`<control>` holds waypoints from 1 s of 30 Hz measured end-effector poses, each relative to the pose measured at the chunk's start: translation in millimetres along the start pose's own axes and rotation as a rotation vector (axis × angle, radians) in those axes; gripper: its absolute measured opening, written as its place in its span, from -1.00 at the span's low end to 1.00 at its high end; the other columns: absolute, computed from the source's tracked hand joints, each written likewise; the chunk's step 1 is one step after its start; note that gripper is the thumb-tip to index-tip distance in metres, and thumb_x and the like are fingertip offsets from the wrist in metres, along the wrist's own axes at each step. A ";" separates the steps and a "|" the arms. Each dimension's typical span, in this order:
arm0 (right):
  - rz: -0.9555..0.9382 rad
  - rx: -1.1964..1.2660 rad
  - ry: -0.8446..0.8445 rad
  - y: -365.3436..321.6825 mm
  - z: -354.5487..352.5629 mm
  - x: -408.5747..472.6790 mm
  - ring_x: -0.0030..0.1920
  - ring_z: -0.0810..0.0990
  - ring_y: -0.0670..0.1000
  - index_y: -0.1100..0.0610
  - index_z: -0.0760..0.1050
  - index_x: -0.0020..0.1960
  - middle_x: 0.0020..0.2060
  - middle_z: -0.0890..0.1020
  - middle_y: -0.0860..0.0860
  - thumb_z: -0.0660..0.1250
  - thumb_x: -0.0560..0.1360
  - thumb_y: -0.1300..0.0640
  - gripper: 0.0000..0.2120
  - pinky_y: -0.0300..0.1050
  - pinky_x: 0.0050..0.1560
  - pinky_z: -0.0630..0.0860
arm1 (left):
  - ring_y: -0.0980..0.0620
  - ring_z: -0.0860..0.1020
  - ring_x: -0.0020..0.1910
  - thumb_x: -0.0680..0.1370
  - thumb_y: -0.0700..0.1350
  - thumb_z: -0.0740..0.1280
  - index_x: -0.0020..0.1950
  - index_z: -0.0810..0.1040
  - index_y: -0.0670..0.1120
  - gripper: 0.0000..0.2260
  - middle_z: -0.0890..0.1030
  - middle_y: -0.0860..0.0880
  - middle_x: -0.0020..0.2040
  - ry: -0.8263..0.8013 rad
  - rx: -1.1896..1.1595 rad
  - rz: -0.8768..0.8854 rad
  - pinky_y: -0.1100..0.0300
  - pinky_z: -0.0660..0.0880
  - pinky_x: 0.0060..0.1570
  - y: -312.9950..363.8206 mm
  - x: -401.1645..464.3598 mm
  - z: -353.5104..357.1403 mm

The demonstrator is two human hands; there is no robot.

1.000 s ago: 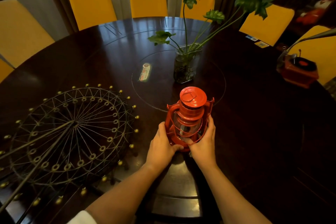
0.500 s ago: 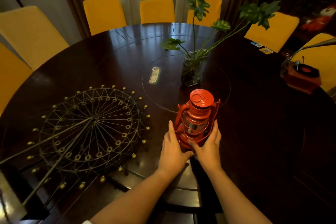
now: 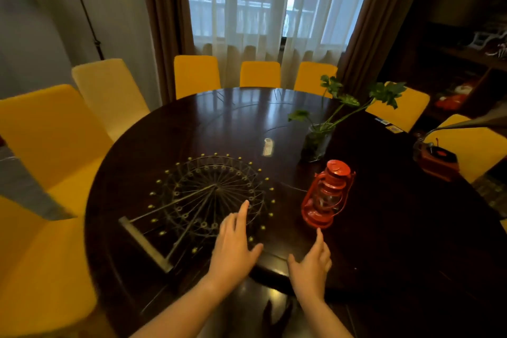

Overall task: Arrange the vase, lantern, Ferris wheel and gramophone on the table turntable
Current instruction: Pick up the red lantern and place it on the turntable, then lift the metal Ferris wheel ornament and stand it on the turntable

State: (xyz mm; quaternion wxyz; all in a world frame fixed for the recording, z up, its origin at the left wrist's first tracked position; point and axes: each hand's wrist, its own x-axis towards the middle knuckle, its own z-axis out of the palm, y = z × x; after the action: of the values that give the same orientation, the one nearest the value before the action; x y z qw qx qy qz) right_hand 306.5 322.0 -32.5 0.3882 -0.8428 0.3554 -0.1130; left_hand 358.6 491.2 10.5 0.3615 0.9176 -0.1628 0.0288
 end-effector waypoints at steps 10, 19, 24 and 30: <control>0.014 0.224 -0.088 -85.2 24.6 -177.3 -0.11 0.63 0.04 0.09 0.58 -0.04 -0.22 0.63 -0.07 0.31 0.59 -0.01 -0.82 -0.07 -0.15 0.52 | -0.06 0.39 0.36 0.55 0.08 0.39 0.57 0.03 0.13 -0.28 0.43 -0.03 0.36 0.113 -0.081 -0.133 0.01 0.40 0.31 -108.6 -127.6 -207.9; 0.065 0.241 -0.092 -118.9 56.0 -218.1 -0.27 0.62 0.09 0.12 0.56 -0.15 -0.28 0.65 0.09 0.26 0.62 -0.01 -0.73 -0.09 -0.30 0.46 | -0.04 0.51 0.26 0.56 0.06 0.38 0.57 0.06 0.13 -0.32 0.45 -0.05 0.38 0.205 -0.110 -0.232 -0.03 0.56 0.17 -170.1 -135.1 -296.1; 0.104 0.234 -0.010 -135.1 58.7 -198.8 -0.31 0.59 0.09 0.16 0.56 -0.17 -0.28 0.66 0.13 0.26 0.61 0.03 -0.73 -0.10 -0.33 0.42 | -0.08 0.49 0.30 0.54 0.02 0.41 0.56 0.08 0.12 -0.30 0.44 -0.10 0.40 0.114 -0.126 -0.219 -0.09 0.55 0.20 -188.5 -92.1 -298.2; 0.198 0.284 0.082 -138.1 83.5 -153.0 -0.32 0.58 0.08 0.13 0.57 -0.15 -0.29 0.65 0.12 0.28 0.61 0.04 -0.77 -0.08 -0.33 0.45 | -0.07 0.48 0.30 0.54 0.05 0.39 0.55 0.13 0.08 -0.33 0.43 -0.10 0.40 -0.020 -0.063 -0.153 -0.08 0.54 0.20 -205.8 -16.1 -287.0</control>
State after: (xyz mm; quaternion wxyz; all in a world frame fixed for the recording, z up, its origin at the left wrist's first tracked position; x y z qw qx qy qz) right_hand 305.6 536.6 25.8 0.4976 -0.7350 0.4327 -0.1577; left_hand 427.8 829.9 84.6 0.3897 0.9158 -0.0966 -0.0131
